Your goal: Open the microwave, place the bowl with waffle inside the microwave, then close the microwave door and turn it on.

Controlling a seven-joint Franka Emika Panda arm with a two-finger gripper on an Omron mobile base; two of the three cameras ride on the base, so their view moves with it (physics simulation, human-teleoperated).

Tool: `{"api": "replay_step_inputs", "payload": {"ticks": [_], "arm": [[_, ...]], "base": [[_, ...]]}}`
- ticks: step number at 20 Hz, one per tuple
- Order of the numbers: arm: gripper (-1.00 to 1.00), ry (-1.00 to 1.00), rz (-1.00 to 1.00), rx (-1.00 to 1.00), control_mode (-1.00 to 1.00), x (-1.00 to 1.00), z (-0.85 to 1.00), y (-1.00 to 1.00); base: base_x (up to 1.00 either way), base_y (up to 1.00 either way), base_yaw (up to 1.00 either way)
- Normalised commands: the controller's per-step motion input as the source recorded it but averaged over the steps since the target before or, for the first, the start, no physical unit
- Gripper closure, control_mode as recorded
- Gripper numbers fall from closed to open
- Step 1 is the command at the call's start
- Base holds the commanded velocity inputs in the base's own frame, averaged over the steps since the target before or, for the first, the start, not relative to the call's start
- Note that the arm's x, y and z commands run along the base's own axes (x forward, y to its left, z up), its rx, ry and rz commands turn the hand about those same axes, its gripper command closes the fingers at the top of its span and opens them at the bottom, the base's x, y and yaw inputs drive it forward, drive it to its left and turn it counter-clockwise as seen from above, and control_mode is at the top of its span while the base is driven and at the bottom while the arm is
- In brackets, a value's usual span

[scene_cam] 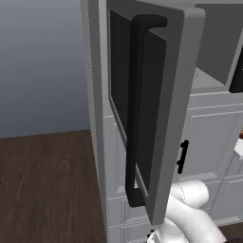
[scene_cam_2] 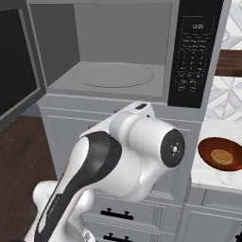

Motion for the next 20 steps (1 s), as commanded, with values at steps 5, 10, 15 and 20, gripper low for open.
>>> {"api": "replay_step_inputs", "payload": {"ticks": [5, 10, 15, 20], "arm": [[-1.00, 0.00, 0.00, -0.38, -1.00, 0.00, -0.44, -0.97], [-1.00, 0.00, 0.01, -0.36, -1.00, 0.00, -0.51, -1.00], [-1.00, 0.00, 0.03, -0.38, -1.00, 0.00, -0.59, -0.95], [-1.00, 0.00, 0.00, -0.48, -1.00, 0.04, -0.67, -0.64]], "base": [[0.00, 0.00, 0.00], [0.00, 0.00, 0.00], [0.00, 0.00, 0.00], [0.00, 0.00, 0.00]]}}
